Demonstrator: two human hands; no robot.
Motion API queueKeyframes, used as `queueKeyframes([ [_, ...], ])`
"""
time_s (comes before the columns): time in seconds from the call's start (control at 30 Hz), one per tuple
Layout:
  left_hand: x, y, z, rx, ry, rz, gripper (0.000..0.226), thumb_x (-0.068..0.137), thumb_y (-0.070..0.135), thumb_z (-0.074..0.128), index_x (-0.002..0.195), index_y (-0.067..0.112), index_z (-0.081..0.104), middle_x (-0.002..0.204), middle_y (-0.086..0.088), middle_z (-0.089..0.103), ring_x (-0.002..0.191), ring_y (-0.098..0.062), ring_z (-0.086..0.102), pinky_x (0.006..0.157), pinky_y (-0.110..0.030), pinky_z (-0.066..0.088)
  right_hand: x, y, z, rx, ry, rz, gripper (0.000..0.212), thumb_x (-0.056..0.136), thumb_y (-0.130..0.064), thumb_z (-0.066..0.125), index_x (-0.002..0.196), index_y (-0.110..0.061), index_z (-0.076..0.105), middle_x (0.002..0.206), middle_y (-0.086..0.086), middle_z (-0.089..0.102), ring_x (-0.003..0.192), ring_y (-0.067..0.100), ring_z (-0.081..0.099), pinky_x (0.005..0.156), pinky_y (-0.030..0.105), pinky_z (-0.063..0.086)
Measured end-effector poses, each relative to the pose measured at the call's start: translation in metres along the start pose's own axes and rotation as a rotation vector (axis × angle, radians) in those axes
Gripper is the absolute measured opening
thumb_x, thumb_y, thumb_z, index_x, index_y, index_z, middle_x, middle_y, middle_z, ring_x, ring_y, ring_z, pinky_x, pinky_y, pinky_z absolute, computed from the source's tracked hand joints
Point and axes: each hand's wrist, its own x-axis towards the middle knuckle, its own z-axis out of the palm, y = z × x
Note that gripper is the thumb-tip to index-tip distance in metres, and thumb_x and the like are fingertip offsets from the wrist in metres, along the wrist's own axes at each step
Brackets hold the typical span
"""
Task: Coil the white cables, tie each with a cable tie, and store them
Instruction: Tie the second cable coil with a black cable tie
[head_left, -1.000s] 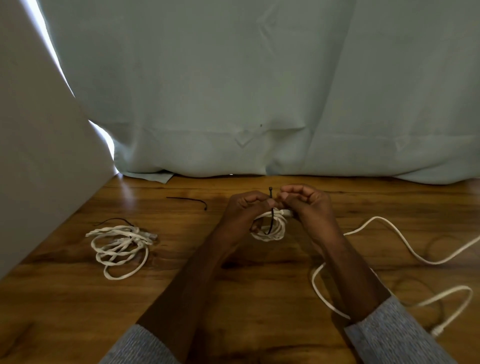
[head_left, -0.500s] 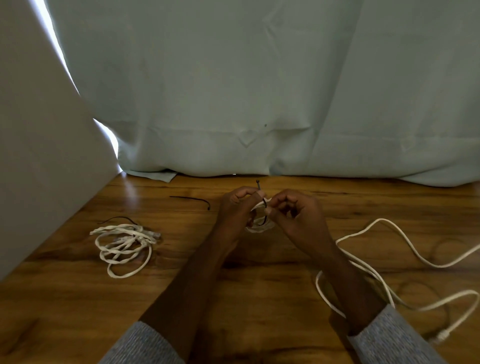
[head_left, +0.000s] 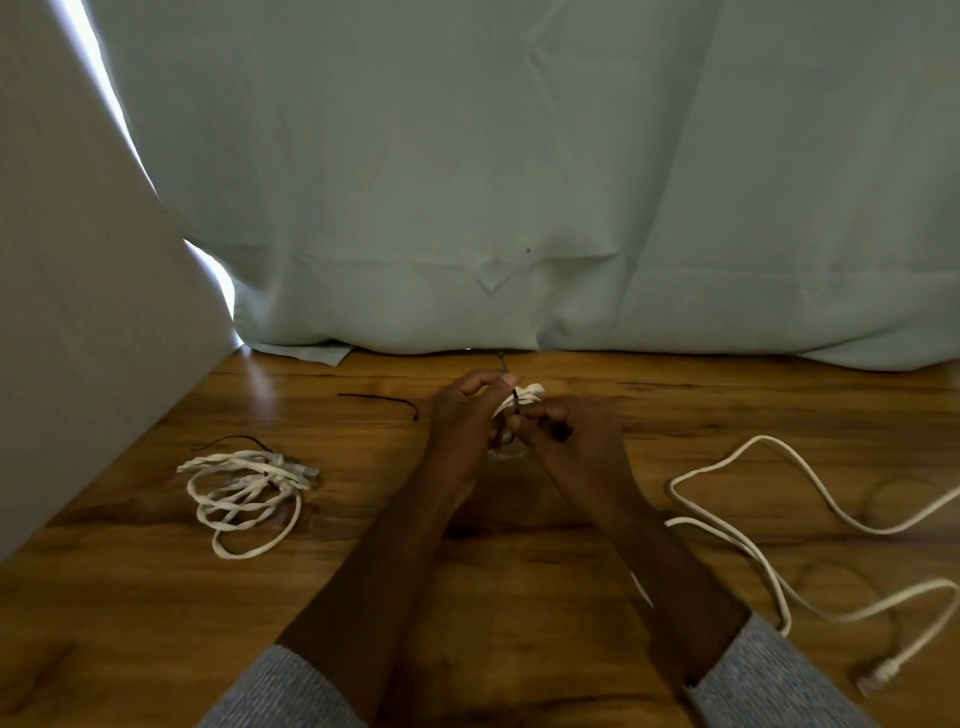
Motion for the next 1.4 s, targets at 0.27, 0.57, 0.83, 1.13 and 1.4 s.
queueKeyframes([
  [0.27,0.006,0.003,-0.007,-0.037,0.081,0.023,0.011,0.093,0.018,0.066,0.087,0.013,0.074,0.078,-0.010,0.069,0.062,-0.017,0.061,0.050,-0.022,0.044,0.002,0.006,-0.003,0.133,-0.010,0.177,0.008,0.088,-0.015,0.075,0.082,-0.015,0.080,0.056,-0.004,0.063,0.054,0.008,0.054,0.056,0.023,0.042],
  [0.57,0.013,0.004,-0.017,-0.090,0.182,-0.005,0.010,0.092,0.019,0.066,0.088,0.014,0.074,0.082,-0.007,0.073,0.066,-0.015,0.068,0.050,-0.023,0.049,0.002,0.004,-0.009,0.167,-0.025,0.180,0.012,0.085,-0.009,0.076,0.081,-0.020,0.078,0.069,-0.002,0.071,0.065,0.012,0.063,0.064,0.026,0.050],
  [0.83,0.017,0.004,-0.023,-0.097,0.189,-0.010,0.012,0.093,0.018,0.066,0.092,0.010,0.074,0.082,-0.008,0.073,0.068,-0.018,0.070,0.059,-0.031,0.055,0.001,0.002,-0.014,0.133,0.029,0.153,0.014,0.089,-0.009,0.073,0.085,-0.022,0.077,0.069,-0.012,0.071,0.066,-0.001,0.065,0.060,0.012,0.047],
  [1.13,0.017,0.003,-0.027,-0.007,0.172,-0.071,0.036,0.100,0.041,0.054,0.084,0.016,0.075,0.085,-0.010,0.077,0.074,-0.022,0.072,0.066,-0.035,0.058,0.005,0.006,-0.019,0.031,0.252,0.015,0.008,0.086,-0.008,0.077,0.090,-0.015,0.078,0.084,-0.008,0.075,0.079,0.009,0.070,0.071,0.019,0.054],
  [1.4,0.017,0.005,-0.033,0.025,0.190,-0.121,0.045,0.103,0.043,0.045,0.091,0.011,0.075,0.074,-0.004,0.073,0.053,-0.006,0.064,0.046,-0.019,0.047,0.011,0.006,-0.027,0.328,0.250,0.187,0.013,0.085,-0.002,0.075,0.094,-0.012,0.077,0.081,0.000,0.075,0.070,0.010,0.065,0.068,0.022,0.053],
])
